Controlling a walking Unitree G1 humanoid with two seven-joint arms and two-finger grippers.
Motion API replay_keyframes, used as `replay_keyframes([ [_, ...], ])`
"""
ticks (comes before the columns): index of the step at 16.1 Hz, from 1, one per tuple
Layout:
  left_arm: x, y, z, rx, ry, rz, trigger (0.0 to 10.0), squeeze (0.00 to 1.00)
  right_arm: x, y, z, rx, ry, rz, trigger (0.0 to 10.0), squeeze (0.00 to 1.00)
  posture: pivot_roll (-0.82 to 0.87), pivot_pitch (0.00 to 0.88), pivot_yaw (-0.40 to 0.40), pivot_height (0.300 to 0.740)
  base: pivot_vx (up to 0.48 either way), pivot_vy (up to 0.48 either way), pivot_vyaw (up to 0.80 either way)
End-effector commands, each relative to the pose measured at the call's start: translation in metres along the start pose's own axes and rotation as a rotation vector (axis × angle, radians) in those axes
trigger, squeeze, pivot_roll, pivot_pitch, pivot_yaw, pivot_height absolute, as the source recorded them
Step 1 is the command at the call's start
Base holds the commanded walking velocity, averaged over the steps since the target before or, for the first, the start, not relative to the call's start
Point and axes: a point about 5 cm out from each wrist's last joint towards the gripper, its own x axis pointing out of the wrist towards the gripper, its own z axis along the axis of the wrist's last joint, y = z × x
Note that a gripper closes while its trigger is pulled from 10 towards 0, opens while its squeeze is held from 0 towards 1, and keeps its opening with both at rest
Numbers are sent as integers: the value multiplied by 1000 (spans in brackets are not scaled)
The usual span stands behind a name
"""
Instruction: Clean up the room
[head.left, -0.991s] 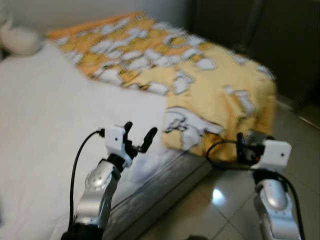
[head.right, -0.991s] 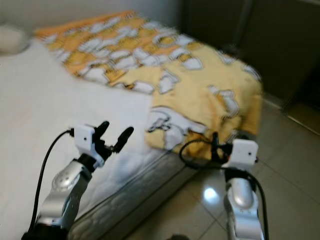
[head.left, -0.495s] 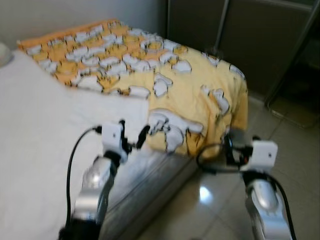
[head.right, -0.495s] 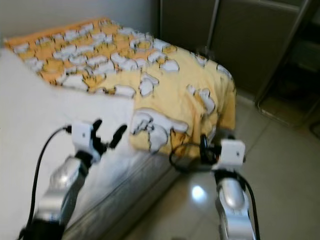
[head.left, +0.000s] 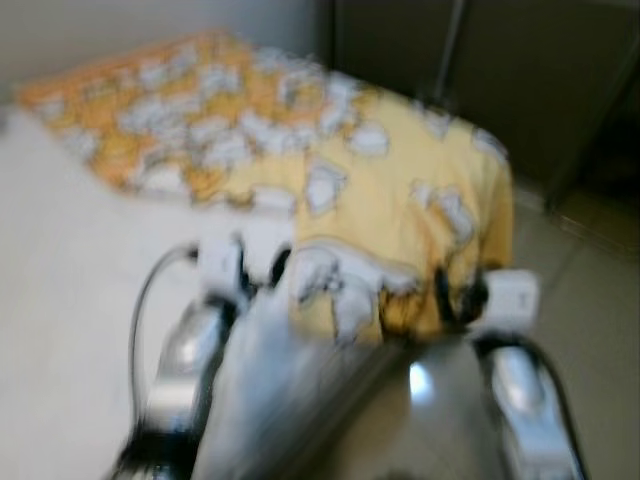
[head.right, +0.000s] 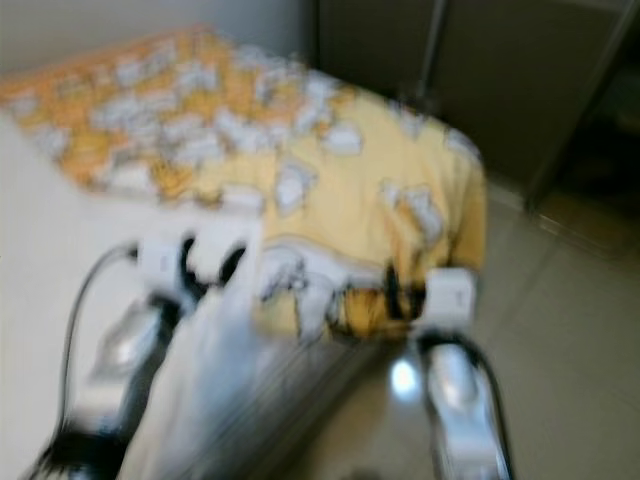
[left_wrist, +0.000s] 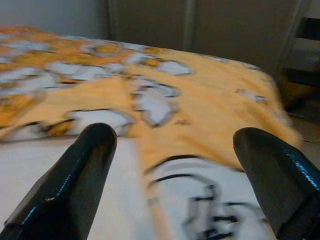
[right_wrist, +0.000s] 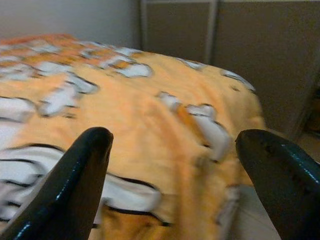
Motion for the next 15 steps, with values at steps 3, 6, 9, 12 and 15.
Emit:
replay_keyframes([
  [3, 6, 12, -28, -51, 202, -35, 10000, 0, -2, 5, 4, 12, -9, 17, 10000, 0, -124, 0, 30, 740, 0, 0, 0],
  [6, 21, 8, -43, -35, 346, -80, 10000, 0, -17, 9, -2, 28, 22, 54, 10000, 0, -138, 11, 48, 740, 0, 0, 0],
  [9, 34, 1, -37, -140, 346, -111, 10000, 0, -47, 12, -12, 48, 79, 64, 10000, 0, -171, 94, 76, 740, 0, 0, 0],
  [12, 42, -7, -33, -145, 342, -146, 10000, 0, -77, 11, -18, 39, 132, 69, 10000, 0, -202, 149, 88, 740, 0, 0, 0],
  [15, 42, -4, -39, -87, 373, -86, 10000, 0, -107, 5, -17, 30, 192, 50, 10000, 0, -252, 230, 88, 740, 0, 0, 0],
])
